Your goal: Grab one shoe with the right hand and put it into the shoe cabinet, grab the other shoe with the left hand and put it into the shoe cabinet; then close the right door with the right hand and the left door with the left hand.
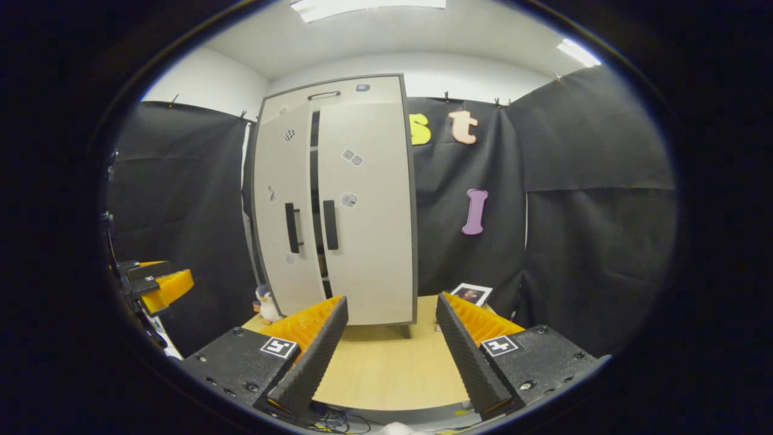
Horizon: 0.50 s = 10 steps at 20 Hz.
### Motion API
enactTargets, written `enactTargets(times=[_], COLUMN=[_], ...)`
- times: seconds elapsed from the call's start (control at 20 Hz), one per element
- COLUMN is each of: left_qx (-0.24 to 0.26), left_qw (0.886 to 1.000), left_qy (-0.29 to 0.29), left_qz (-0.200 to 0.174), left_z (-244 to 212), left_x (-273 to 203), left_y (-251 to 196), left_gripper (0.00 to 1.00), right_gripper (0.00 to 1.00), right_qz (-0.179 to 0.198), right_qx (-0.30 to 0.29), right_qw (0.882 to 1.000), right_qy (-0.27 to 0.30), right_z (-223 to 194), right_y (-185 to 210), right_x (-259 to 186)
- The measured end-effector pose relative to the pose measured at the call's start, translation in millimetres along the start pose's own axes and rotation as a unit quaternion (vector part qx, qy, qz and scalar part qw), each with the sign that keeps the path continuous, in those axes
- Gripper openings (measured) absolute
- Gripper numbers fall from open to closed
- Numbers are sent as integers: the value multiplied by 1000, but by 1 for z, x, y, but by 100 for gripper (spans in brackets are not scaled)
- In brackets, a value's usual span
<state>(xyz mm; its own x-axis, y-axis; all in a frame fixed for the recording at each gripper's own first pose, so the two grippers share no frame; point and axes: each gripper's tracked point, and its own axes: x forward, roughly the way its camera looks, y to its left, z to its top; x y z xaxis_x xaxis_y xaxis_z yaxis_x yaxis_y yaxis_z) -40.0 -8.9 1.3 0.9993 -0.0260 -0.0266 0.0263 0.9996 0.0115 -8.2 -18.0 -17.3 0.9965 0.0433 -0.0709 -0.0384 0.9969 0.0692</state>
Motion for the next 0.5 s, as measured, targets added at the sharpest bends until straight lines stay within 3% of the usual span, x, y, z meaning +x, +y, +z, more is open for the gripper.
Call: enactTargets(times=[0.5], left_qx=[-6], left_qw=[1000], left_qy=[-3], left_qz=[-5], left_z=[6], left_x=[7], left_y=[-8], left_gripper=[96], right_gripper=[96], right_qz=[-1], right_qx=[1], right_qw=[1000], right_qy=[3], right_z=[1], right_y=[-6], right_x=[5])
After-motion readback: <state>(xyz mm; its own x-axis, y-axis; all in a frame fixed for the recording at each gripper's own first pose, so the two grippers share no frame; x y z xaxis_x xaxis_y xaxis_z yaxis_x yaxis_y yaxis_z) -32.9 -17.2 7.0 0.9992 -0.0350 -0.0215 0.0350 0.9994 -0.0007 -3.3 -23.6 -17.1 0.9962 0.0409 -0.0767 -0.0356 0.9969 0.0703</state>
